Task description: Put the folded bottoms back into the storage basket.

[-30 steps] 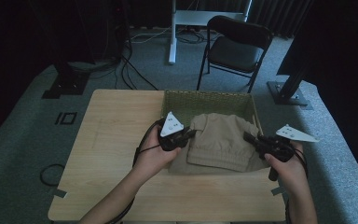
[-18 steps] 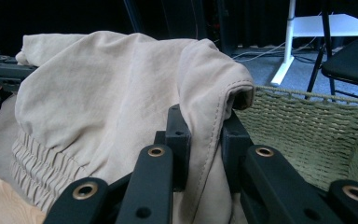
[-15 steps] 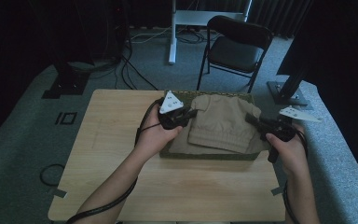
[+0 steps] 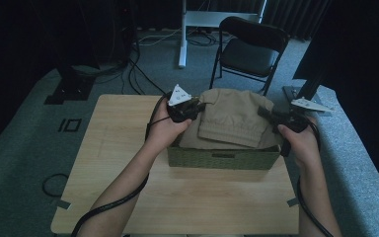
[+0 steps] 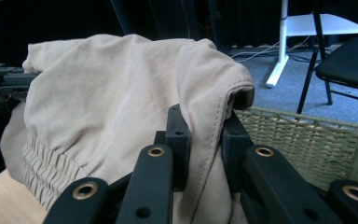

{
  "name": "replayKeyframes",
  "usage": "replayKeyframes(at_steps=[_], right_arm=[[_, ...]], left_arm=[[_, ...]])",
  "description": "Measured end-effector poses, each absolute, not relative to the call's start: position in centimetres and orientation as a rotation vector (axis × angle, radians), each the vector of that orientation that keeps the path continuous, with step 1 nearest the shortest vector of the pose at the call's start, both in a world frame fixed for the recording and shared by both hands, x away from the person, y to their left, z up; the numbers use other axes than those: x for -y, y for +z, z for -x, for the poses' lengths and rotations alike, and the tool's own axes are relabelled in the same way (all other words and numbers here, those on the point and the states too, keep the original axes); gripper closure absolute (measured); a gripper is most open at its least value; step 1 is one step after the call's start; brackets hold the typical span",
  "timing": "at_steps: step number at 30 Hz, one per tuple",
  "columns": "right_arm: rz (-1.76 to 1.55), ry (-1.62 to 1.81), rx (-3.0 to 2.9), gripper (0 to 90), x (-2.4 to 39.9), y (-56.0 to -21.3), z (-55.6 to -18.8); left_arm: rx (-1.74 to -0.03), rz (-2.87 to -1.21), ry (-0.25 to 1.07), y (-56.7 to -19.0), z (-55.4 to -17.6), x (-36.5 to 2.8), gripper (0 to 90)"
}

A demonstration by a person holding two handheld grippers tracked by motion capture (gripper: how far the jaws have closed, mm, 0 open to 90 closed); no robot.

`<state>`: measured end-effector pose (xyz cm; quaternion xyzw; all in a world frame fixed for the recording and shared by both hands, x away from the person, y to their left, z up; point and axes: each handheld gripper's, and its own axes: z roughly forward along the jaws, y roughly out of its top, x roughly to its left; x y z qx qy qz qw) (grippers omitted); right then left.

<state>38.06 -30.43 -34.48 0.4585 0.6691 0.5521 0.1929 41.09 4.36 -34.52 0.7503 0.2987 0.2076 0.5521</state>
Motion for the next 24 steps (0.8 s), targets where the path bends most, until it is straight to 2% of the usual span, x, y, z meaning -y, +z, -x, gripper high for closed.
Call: replayKeyframes(at_steps=[9,24], right_arm=[[-1.332,1.525,-1.868,78.3,30.2,-36.2,-41.2],[-1.385,1.419,-1.878,78.1,30.1,-41.7,-45.4]], left_arm=[[-0.784,-1.737,0.485,-37.2,-44.2,-4.1,82.9],[-0.86,-1.764,0.497,-41.8,-46.9,-2.9,82.9]])
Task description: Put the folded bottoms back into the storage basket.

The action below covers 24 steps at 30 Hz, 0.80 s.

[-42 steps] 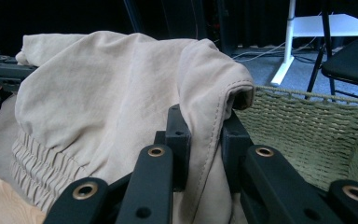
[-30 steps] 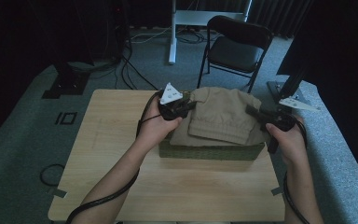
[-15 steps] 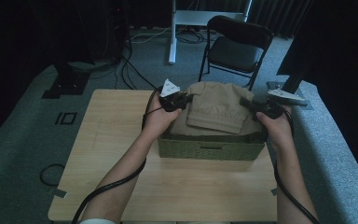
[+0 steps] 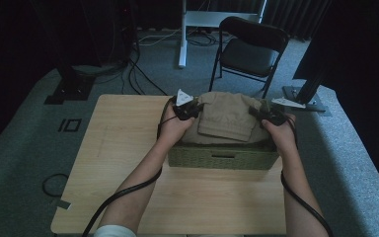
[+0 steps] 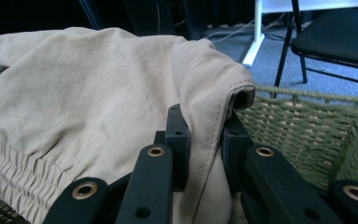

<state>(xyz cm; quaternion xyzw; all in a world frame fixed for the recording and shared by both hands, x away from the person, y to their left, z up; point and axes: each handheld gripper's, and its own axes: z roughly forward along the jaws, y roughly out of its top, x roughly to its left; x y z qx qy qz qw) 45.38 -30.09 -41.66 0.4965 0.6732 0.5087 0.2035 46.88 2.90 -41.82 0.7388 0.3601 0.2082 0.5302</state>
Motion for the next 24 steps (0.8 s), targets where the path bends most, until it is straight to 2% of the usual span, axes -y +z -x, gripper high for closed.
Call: replayKeyframes(at_steps=[14,24], right_arm=[[-1.462,1.274,-1.936,77.9,29.6,-46.6,-47.5],[-1.55,1.173,-1.985,77.4,29.0,-48.7,-48.9]], left_arm=[[-0.964,-1.828,0.442,-46.3,-48.6,-2.3,82.7],[-1.016,-1.902,0.431,-48.3,-49.8,-1.8,82.2]])
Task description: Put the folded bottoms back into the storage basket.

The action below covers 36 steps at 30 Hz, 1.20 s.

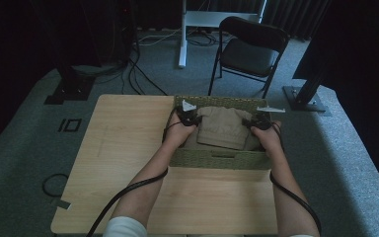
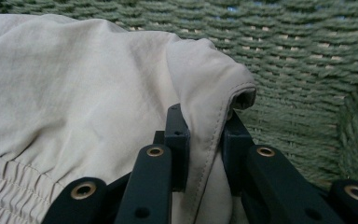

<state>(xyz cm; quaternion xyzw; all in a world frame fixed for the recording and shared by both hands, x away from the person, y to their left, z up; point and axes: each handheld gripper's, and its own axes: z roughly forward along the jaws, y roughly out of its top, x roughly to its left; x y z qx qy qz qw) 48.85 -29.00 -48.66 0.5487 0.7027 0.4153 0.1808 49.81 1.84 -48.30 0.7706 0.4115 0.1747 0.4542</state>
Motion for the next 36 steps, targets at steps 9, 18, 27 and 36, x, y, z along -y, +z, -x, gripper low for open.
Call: replayKeyframes(at_steps=[9,18,27,36], right_arm=[[-1.599,1.076,-2.016,69.6,28.9,-49.5,-49.5],[-1.538,1.116,-1.963,42.0,28.5,-48.8,-49.4],[-1.434,1.194,-1.969,18.6,27.7,-46.3,-48.9],[-1.36,1.243,-1.971,14.1,27.2,-43.9,-48.0]], left_arm=[[-1.06,-1.937,0.451,-48.7,-50.6,-1.6,69.3],[-1.086,-1.912,0.453,-48.2,-50.3,-1.5,43.5],[-0.983,-1.939,0.506,-46.2,-49.0,-1.3,19.8],[-0.959,-1.909,0.495,-43.3,-48.0,-2.6,19.8]])
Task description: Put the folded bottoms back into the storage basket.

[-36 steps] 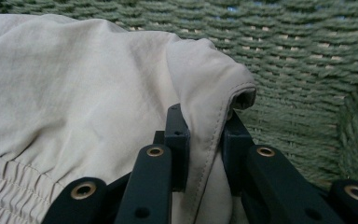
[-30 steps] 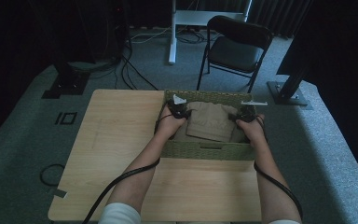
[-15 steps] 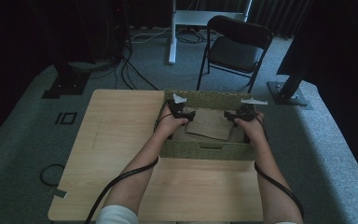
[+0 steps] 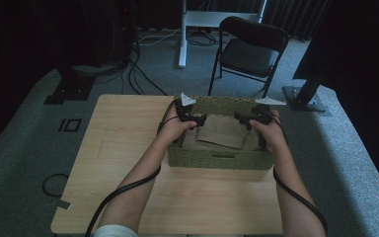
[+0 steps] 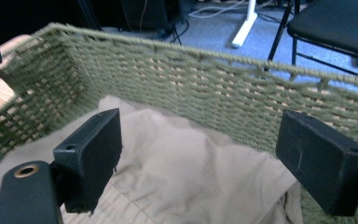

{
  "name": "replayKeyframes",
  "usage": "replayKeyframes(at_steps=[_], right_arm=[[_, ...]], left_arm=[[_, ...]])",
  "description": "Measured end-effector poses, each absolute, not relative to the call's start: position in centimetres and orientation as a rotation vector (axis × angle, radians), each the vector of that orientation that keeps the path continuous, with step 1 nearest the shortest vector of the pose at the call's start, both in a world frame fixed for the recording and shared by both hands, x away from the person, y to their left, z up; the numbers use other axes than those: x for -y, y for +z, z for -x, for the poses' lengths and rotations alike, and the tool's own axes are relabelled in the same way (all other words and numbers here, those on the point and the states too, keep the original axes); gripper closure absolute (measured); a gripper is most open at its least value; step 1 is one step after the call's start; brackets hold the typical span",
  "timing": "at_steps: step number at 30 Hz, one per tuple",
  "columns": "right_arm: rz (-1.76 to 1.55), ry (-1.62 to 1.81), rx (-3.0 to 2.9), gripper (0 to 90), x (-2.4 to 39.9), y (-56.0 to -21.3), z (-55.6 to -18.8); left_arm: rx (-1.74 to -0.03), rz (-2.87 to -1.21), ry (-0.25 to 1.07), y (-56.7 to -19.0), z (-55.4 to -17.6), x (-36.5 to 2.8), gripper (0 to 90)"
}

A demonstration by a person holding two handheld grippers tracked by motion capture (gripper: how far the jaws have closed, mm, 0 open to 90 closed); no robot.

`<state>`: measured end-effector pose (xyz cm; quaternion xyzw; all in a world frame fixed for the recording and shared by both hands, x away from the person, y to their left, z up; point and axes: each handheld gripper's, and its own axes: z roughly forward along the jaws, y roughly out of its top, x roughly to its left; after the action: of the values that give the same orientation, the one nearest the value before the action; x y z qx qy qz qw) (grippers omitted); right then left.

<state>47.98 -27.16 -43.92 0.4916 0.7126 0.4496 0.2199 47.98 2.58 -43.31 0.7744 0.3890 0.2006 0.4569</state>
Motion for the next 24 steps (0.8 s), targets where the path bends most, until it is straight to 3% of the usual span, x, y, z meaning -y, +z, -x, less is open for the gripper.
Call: replayKeyframes(at_steps=[24], right_arm=[[-1.307,1.275,-1.94,12.5,26.1,-40.9,-44.3]], left_arm=[[-0.871,-1.863,0.511,-39.5,-43.8,-4.3,16.8]])
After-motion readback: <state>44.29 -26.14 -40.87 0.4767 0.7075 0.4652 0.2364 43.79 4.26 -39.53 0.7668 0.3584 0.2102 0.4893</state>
